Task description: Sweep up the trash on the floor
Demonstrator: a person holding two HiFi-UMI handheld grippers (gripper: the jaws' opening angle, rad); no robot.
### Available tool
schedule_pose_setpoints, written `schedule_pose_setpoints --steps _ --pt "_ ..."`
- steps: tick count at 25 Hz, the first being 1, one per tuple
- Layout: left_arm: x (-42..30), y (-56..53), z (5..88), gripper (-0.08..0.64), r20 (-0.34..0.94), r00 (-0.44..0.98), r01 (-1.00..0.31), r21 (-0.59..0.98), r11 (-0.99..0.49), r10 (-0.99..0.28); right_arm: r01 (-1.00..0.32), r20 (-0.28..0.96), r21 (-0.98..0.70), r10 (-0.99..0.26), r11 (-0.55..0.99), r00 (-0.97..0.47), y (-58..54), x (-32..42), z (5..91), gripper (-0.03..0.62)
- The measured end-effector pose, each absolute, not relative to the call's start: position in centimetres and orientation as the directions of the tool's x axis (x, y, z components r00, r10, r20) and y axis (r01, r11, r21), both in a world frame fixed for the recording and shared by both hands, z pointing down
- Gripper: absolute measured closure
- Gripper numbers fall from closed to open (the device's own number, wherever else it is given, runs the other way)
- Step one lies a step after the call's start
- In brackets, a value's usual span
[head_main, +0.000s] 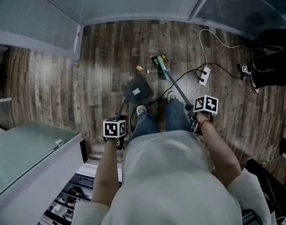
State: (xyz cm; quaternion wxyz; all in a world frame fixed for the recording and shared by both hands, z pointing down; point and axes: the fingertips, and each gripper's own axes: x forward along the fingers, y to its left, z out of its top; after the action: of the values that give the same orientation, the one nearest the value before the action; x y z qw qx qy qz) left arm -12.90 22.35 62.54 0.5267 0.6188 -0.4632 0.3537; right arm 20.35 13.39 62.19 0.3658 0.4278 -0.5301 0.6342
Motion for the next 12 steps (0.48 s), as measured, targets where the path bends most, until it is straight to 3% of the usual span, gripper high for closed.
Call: schedule_pose_setpoints --steps 6,12 --pt "-15.1 21.0 63.5 0.518 0.920 0.337 -0.941 0.336 -0.041 -0.198 -0.883 0.924 -0.380 -0.072 -0.274 -0.375 13.7 17.6 62.3 0.497" --pt "-16.1 20.2 64.1 0.518 0.914 0.348 -0.935 0.356 -0.001 -0.208 -0.883 0.922 -0.386 -0.075 -0.267 -0.380 14.1 17.3 62.1 0.497"
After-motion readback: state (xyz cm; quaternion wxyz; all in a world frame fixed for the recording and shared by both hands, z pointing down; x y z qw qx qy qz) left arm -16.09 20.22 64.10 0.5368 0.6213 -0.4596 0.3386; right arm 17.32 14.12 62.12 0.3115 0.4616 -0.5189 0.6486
